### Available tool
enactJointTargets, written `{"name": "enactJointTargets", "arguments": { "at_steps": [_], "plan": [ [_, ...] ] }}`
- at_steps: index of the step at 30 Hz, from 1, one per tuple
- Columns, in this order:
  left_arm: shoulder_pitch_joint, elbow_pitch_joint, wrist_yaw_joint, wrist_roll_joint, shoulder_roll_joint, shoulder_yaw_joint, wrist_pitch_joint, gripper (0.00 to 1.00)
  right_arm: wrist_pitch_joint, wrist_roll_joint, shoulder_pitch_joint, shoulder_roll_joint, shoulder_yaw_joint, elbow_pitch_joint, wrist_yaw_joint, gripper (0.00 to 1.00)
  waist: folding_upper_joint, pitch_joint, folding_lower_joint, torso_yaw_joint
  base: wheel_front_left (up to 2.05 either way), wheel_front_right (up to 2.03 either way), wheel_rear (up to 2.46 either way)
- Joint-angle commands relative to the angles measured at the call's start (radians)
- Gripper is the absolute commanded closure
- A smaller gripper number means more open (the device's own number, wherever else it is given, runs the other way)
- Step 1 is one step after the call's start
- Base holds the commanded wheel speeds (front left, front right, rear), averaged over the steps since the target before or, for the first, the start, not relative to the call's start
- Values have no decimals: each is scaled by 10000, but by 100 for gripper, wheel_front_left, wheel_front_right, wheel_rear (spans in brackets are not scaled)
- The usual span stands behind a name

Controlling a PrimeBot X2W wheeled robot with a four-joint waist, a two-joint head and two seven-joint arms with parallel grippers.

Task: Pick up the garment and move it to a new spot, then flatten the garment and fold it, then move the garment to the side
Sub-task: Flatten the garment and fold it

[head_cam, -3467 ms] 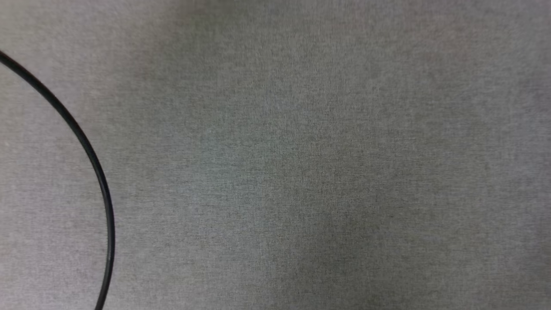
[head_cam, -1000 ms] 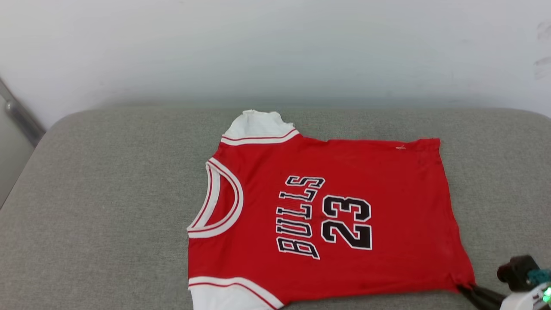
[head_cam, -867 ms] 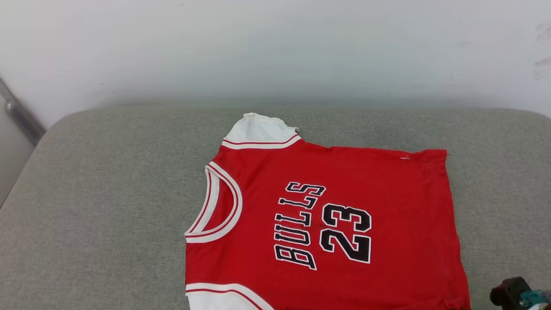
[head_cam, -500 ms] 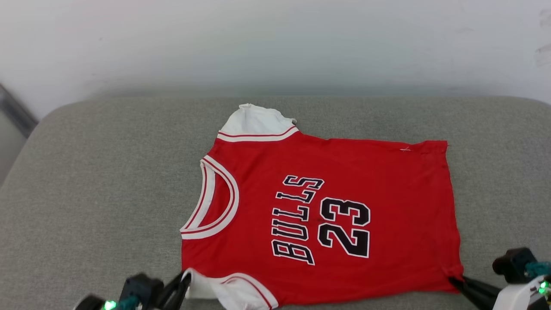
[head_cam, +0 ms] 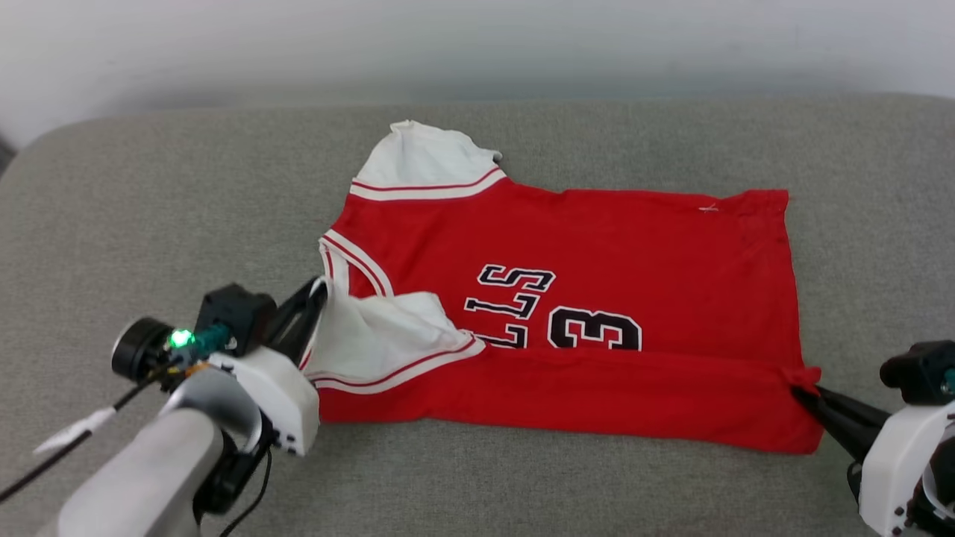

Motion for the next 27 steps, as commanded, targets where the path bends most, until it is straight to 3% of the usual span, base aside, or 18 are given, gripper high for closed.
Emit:
{"name": "enactJointTargets", "arguments": {
  "at_steps": [1, 12, 22, 23, 24, 25, 27],
  "plan": [
    [-320, 338, -128, -55, -158, 63, -86, 100, 113, 17, -184, 154, -141, 29, -8, 100, -1, 301, -1, -112, 0, 0, 0],
    [-1569, 3788, -1251, -101, -1068, -285, -390, 100, 1079, -495, -1370, 1188, 178, 1069, -8, 100, -1, 1266, -1, -403, 0, 0, 0],
    [-1886, 5772, -1948, -477, -1765, -408, -679, 100, 1291, -451, -1600, 1495, 773, 1709, -8, 100, -1, 1167, -1, -276, 0, 0, 0],
    [-1937, 5906, -1985, -480, -1796, -440, -678, 60, 1267, -441, -1596, 1477, 767, 1698, -8, 89, -1, 1081, -1, -258, 0, 0, 0],
    [-2028, 6015, -2026, -422, -1801, -465, -754, 0, 1236, -470, -1590, 1448, 750, 1667, -6, 56, -1, 990, -1, -239, 0, 0, 0],
    [-2130, 6083, -2024, -424, -1850, -467, -763, 0, 1146, -527, -1593, 1413, 691, 1628, -6, 0, -1, 884, -1, -217, 0, 0, 0],
    [-2256, 6183, -2121, -434, -1803, -522, -694, 0, 1084, -467, -1521, 1406, 561, 1521, -6, 0, -1, 666, -1, -169, 0, 0, 0]
  ]
}}
